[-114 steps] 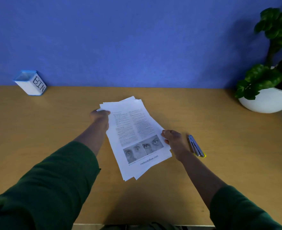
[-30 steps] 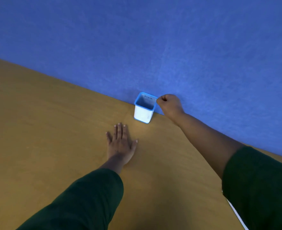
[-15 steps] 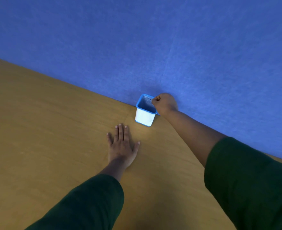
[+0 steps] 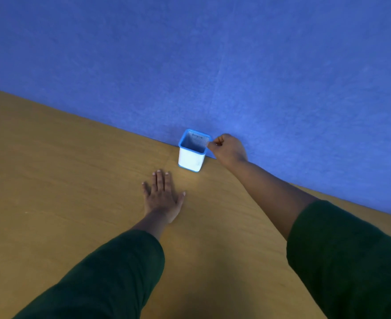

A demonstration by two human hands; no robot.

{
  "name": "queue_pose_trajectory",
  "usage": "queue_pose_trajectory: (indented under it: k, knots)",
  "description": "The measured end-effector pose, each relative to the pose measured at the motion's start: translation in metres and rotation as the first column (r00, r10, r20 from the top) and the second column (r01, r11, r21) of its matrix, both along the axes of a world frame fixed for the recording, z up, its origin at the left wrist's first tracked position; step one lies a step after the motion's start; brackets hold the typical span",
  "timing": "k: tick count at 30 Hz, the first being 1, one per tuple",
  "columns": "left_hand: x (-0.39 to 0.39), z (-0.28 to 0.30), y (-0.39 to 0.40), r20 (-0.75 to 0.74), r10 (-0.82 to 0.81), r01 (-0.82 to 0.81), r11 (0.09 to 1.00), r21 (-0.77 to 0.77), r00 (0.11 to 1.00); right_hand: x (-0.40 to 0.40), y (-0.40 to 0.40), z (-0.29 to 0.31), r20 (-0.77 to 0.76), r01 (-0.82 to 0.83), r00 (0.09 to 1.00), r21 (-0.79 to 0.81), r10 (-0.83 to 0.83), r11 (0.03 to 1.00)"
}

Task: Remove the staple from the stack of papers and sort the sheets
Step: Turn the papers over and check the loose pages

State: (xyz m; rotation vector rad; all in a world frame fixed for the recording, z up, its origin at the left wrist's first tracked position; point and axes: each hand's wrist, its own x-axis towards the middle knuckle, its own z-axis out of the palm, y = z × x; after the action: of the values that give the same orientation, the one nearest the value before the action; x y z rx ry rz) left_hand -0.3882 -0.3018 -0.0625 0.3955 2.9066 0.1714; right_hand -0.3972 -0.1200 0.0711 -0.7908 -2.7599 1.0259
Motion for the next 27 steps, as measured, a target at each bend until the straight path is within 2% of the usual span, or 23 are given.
queue_pose_trajectory:
  k: [3,7,14,18,21,27]
  knots:
    - [0.004,0.01,0.003,0.048,0.023,-0.02,0.998,-0.057,0.999,0.026,0.007,-0.001,0.006,0.003,1.0,-0.031,-0.003,1.0]
    - [0.025,0.017,0.008,0.051,0.071,-0.07,0.997,-0.019,0.996,0.06,0.014,-0.003,0.018,0.014,1.0,-0.063,-0.013,0.998]
    - [0.062,0.038,0.019,0.02,0.022,-0.023,0.999,0.039,1.0,0.115,0.025,0.003,0.004,0.027,1.0,-0.093,-0.027,0.995]
    - [0.092,0.056,0.031,-0.061,-0.053,0.059,0.993,0.102,0.997,0.157,0.037,0.007,-0.012,0.013,1.0,-0.084,-0.014,0.996]
    - [0.123,0.067,0.046,-0.126,-0.074,0.092,0.985,0.143,0.989,0.193,0.051,0.007,-0.008,0.011,1.0,-0.091,-0.012,0.996]
    - [0.202,0.082,0.101,-0.131,-0.091,0.113,0.979,0.17,0.987,0.281,0.105,0.01,-0.023,0.047,0.998,-0.133,-0.051,0.99]
